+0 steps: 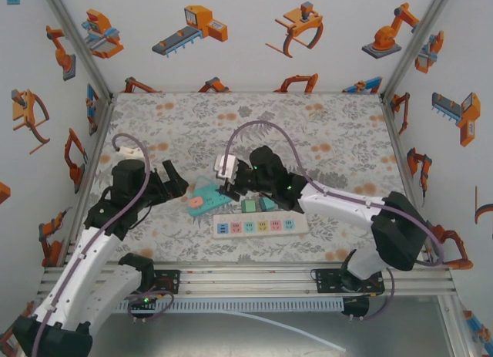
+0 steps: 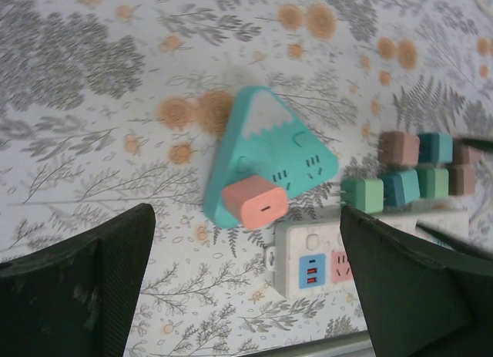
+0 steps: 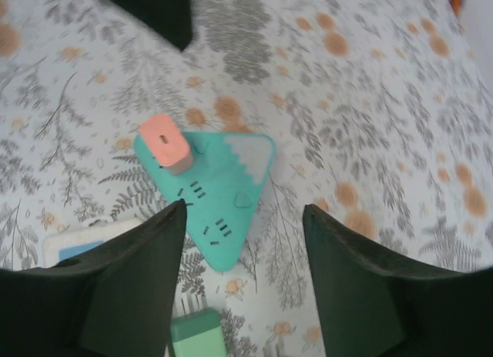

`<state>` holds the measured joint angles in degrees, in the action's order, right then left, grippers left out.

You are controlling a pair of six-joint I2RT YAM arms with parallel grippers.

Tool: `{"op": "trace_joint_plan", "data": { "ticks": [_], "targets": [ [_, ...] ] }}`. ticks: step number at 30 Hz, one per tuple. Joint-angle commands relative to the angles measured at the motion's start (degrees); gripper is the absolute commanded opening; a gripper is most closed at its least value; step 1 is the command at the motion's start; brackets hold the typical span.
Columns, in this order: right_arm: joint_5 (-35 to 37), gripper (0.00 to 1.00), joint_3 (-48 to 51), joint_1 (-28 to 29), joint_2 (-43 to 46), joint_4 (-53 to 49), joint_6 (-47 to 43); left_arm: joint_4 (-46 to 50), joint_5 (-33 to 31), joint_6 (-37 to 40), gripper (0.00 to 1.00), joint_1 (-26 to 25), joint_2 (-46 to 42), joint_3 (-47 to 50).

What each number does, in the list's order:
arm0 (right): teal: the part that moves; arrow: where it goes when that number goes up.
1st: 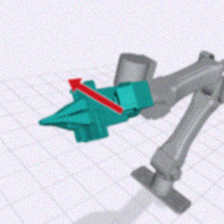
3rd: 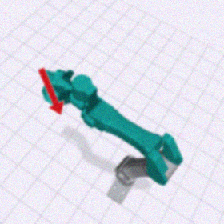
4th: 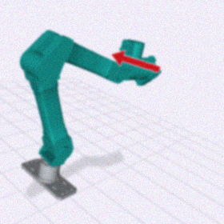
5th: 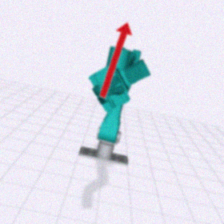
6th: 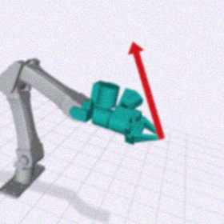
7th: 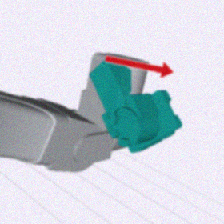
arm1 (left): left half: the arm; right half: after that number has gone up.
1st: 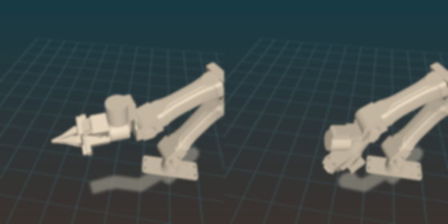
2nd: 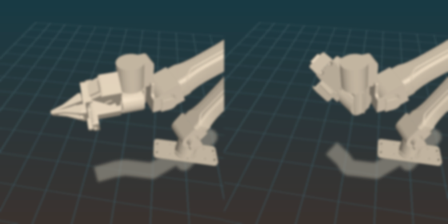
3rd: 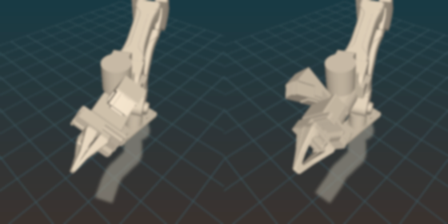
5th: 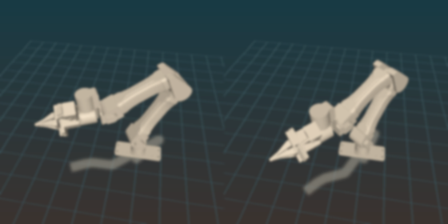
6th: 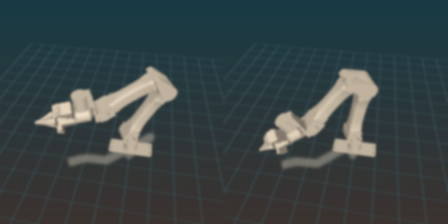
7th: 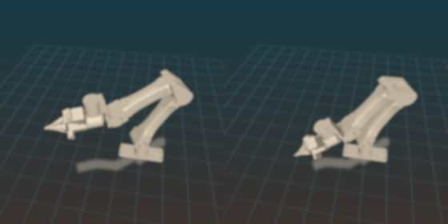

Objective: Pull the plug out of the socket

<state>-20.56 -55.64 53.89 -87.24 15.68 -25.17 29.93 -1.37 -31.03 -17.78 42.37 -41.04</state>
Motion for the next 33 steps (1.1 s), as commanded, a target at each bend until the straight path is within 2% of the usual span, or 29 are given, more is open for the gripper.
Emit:
{"op": "trace_joint_plan", "data": {
  "ticks": [1,6,15,20,28,29,33],
  "targets": [
    [-9.5,0.62,-4.8,1.2,-4.5,-4.3,-15.5,4.9,0.8,-5.6,0.97,5.0,0.3,1.1],
    [-11.0,0.62,-14.0,3.2,-12.4,-15.4,-23.3,5.4,0.2,-8.2,0.97,9.5,-0.1,2.7],
    [-10.3,0.59,-22.4,4.4,-23.1,-20.2,-26.6,5.4,0.3,-8.6,0.97,10.6,0.9,3.5],
    [-10.5,0.49,-25.8,4.5,-26.8,-23.0,-28.5,4.4,1.1,-8.7,0.97,10.7,1.4,4.0],
    [-13.5,0.22,-25.4,4.6,-26.4,-25.7,-31.2,1.4,4.5,-5.3,0.99,10.7,2.2,5.3],
    [-14.0,0.21,-25.0,4.6,-26.0,-26.5,-32.1,0.4,5.6,-4.9,1.0,10.7,2.5,5.7],
    [-14.1,0.21,-22.8,4.6,-24.2,-29.7,-37.1,-4.4,14.5,-1.6,0.92,10.5,5.8,7.1]
  ]
}}
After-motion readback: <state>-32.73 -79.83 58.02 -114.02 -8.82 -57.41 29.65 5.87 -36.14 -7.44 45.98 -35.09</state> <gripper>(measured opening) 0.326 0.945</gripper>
